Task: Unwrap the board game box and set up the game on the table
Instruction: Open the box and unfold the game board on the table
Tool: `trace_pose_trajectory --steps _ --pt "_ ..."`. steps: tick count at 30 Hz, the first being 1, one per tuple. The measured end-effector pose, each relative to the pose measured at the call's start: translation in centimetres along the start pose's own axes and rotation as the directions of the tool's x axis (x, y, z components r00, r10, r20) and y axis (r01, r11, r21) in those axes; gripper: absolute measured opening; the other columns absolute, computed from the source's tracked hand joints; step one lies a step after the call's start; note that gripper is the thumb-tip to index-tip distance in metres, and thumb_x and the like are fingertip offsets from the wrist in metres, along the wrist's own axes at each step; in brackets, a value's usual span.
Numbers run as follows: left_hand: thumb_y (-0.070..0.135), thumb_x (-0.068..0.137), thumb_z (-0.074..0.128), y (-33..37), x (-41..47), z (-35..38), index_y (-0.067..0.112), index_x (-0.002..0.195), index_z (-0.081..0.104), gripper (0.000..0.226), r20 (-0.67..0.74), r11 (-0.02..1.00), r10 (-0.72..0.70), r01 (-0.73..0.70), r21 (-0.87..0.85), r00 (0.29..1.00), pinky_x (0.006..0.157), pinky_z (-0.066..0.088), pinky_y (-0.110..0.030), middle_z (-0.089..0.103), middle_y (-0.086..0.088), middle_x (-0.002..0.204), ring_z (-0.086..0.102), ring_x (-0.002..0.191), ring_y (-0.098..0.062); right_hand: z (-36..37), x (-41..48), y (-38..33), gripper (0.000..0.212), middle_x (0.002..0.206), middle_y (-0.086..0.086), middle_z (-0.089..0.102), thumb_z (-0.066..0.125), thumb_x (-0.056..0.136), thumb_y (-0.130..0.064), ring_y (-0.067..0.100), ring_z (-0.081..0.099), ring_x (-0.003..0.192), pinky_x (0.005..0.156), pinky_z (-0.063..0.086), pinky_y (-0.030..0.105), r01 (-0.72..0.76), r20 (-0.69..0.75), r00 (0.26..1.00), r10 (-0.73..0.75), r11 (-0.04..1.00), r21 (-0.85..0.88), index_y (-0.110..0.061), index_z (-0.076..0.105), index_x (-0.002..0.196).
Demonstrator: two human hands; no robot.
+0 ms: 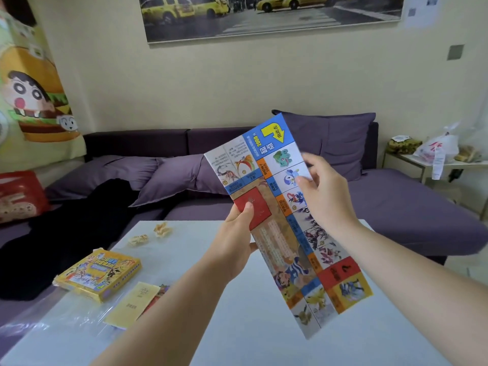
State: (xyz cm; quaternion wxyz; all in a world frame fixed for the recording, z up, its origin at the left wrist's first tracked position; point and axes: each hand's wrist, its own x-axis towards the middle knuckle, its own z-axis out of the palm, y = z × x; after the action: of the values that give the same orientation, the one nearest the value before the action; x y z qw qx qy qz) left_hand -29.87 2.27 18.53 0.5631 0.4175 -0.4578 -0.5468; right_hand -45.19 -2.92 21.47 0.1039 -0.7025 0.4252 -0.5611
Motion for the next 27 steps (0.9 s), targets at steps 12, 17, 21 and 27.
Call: trace_pose_trajectory --steps 12,17,21,27 --pt "0.033 0.081 0.071 3.2 1.8 -5.6 0.026 0.139 0.041 0.066 -0.17 0.383 0.652 -0.127 0.915 0.739 0.114 0.017 -0.044 0.018 -0.003 0.153 0.011 0.14 -0.023 -2.3 3.4 -1.7 0.011 0.095 0.0 0.071 0.054 0.092 -0.006 0.013 0.065 0.085 0.074 0.052 0.034 0.079 0.139 0.988 -0.064 0.991 -0.104 -0.012 0.063 0.094" --pt "0.03 0.092 0.055 4.2 2.2 -6.2 0.018 0.107 0.06 0.02 -0.091 0.158 0.647 -0.016 0.987 0.757 0.114 0.006 -0.054 0.061 0.002 0.109 0.045 0.119 -0.023 -1.8 3.0 -0.6 0.021 0.1 -0.003 0.063 0.062 0.087 -0.007 0.018 0.062 0.094 0.072 0.044 0.016 0.036 0.123 0.992 -0.028 0.998 -0.06 -0.017 0.056 0.104" --pt "0.02 0.092 0.056 4.4 3.3 -5.7 0.017 0.098 0.06 0.008 0.113 -0.066 0.681 -0.093 0.993 0.723 0.11 -0.004 -0.06 0.06 0.003 0.097 0.048 0.108 -0.025 -1.3 2.5 -2.6 0.072 0.131 0.005 0.05 0.077 0.072 -0.018 0.023 0.05 0.117 0.1 0.037 0.033 0.383 0.108 0.924 -0.368 0.877 -0.289 -0.012 0.043 0.135" --pt "0.005 0.074 0.069 5.1 5.4 -3.7 0.015 0.08 0.061 0.014 0.468 -0.454 0.681 -0.176 0.873 0.564 0.099 0.005 -0.072 0.058 -0.002 0.087 0.059 0.102 -0.028 0.7 1.8 -6.2 0.025 0.095 -0.003 0.063 0.057 0.088 -0.037 0.025 0.06 0.093 0.072 0.034 0.032 0.484 0.44 0.869 -0.226 0.568 -0.665 -0.024 0.053 0.107"
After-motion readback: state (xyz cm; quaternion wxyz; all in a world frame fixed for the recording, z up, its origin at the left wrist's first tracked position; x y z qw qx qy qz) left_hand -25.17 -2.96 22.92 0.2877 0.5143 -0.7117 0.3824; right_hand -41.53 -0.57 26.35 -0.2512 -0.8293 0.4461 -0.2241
